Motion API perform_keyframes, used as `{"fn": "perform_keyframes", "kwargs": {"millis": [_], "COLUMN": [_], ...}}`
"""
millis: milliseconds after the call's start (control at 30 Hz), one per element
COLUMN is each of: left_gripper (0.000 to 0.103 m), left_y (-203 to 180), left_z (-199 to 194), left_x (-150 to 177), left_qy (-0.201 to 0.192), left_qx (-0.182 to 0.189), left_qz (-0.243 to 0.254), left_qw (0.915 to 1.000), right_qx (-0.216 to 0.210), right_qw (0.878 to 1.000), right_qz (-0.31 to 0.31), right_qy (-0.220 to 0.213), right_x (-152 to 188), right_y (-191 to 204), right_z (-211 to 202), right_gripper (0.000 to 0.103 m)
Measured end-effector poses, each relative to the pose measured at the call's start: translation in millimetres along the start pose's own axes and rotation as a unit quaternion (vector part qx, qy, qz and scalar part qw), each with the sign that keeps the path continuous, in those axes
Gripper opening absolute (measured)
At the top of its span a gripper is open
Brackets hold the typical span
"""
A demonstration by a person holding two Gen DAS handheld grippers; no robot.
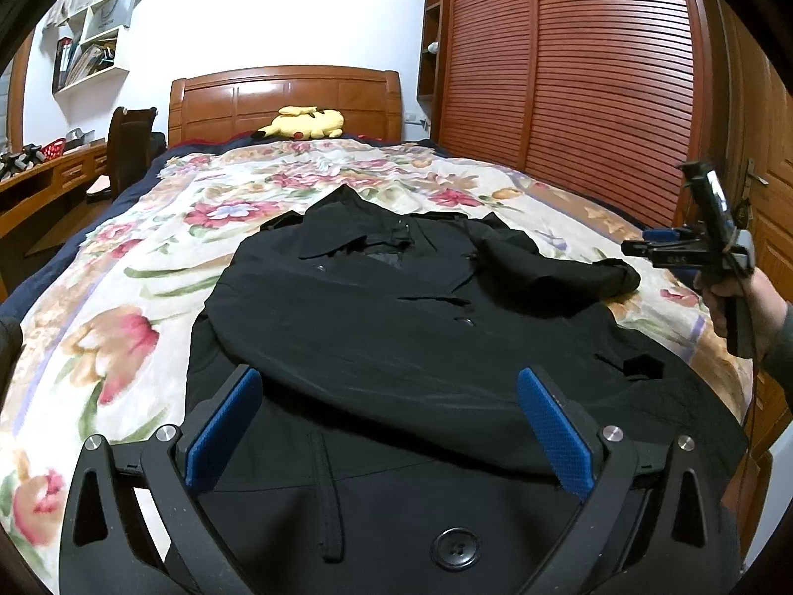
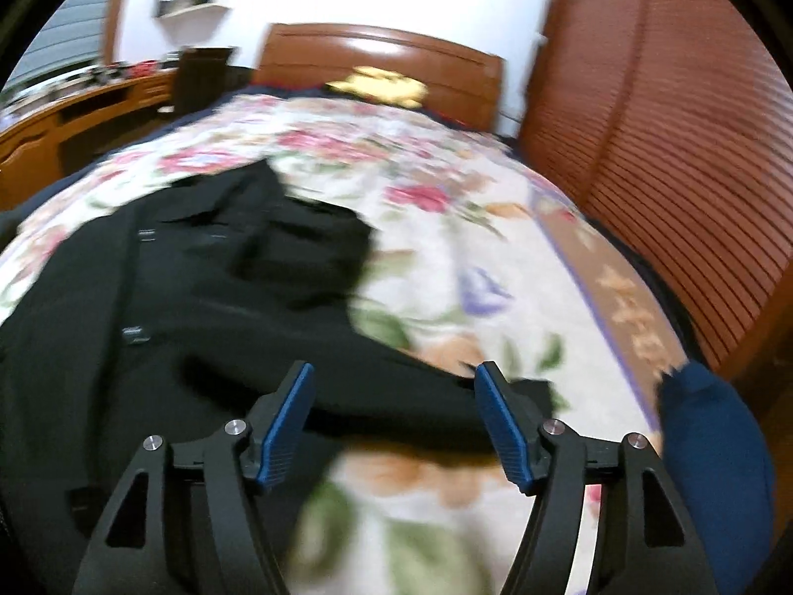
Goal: Fold large clothes
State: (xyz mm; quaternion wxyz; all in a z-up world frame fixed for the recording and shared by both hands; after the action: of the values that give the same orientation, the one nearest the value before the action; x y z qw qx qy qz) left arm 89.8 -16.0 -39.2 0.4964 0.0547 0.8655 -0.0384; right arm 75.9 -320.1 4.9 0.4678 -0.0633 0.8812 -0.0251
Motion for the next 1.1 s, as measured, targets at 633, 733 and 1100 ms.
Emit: {"fn": "perform_keyframes", "kwargs": {"millis": [633, 733, 1100], "left_gripper": [0.103, 0.103, 0.103], "left_y": [-1, 0, 11], "left_z": [5, 6, -5], "left_x": [1, 1, 1], "left_qy": [0.006, 0.005, -0.004], "left_qx": [-0.002, -0.002, -0.01], "left_qz": [0.003, 0.003, 0.002], "left_qw": [1.0, 1.0, 0.9999], "right_qx": [0.031, 0.025, -0.006], "right_qw": [0.978, 0.979, 0.997], "right_qz": [0.168, 0.162, 0.051], "right_qy": [0.116, 0.117, 0.05], "right_x": [42, 41, -4], "right_y": [-66, -62, -13], "right_z": [95, 98, 28], "right_gripper": [0.074, 0.069, 0.02]}}
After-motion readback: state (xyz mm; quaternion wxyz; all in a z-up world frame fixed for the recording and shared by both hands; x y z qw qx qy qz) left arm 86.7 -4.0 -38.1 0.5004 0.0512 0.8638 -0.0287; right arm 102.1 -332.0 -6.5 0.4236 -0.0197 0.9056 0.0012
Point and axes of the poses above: each gripper's, at about its wrist camera, not at the fingertips, and z roughly the way its jaws point, y to its left, x to its underside, the point moved 9 cm from there along z, roughly the way its jaws point, and after that the axes turned 8 degrees about -x, right-handed, at the moved point
